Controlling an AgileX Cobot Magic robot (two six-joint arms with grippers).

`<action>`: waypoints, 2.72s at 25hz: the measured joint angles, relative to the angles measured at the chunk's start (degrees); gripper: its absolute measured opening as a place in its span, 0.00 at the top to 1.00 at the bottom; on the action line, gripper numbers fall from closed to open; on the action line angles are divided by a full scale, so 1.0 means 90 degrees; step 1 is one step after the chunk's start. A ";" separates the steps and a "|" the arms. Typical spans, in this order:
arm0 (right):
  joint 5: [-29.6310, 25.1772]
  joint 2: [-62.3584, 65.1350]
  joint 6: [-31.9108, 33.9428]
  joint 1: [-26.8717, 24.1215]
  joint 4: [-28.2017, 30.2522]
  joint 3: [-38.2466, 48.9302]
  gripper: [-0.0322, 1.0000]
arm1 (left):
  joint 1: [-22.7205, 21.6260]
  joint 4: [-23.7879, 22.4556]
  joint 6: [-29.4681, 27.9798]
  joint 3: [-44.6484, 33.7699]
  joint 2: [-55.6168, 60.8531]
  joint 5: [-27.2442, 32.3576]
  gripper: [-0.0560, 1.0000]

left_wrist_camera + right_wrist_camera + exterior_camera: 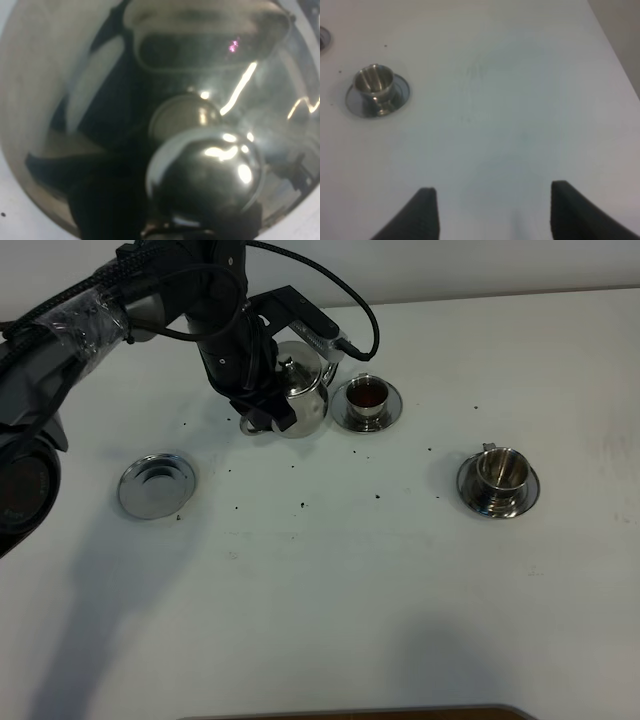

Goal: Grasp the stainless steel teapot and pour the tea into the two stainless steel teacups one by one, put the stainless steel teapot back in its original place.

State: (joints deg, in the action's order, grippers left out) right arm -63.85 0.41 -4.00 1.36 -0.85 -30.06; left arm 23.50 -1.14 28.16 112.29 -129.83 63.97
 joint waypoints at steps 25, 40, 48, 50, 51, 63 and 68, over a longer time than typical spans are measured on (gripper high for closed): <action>0.0000 0.0000 0.0001 0.0000 0.0000 0.0000 0.50 | 0.1493 0.0292 0.2845 -0.0007 0.0039 -0.2105 0.71; 0.0000 0.0000 0.0002 0.0000 0.0000 0.0000 0.50 | 0.1590 -0.0534 0.5093 -0.0007 -0.0204 -0.2916 0.71; 0.0000 0.0000 0.0002 0.0000 0.0000 0.0000 0.50 | 0.1590 -0.0786 0.5236 -0.0030 -0.0505 -0.3493 0.71; 0.0000 0.0000 0.0002 0.0000 0.0000 0.0000 0.50 | 0.1590 -0.0846 0.5301 -0.0030 -0.0505 -0.3652 0.71; 0.0000 0.0000 0.0002 0.0000 0.0000 0.0000 0.50 | 0.1590 -0.0906 0.5371 -0.0030 -0.0505 -0.3682 0.71; 0.0000 0.0000 0.0010 0.0000 0.0000 0.0000 0.50 | 0.1634 -0.1124 0.6562 -0.0030 -0.0517 -0.3890 0.71; 0.0000 0.0000 0.0004 0.0000 0.0000 0.0000 0.50 | 0.1721 -0.1534 0.6856 -0.0030 -0.0517 -0.3969 0.71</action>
State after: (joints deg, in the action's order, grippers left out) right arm -63.85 0.41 -3.96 1.36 -0.85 -30.06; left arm 38.99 -14.94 89.87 112.02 -134.48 28.25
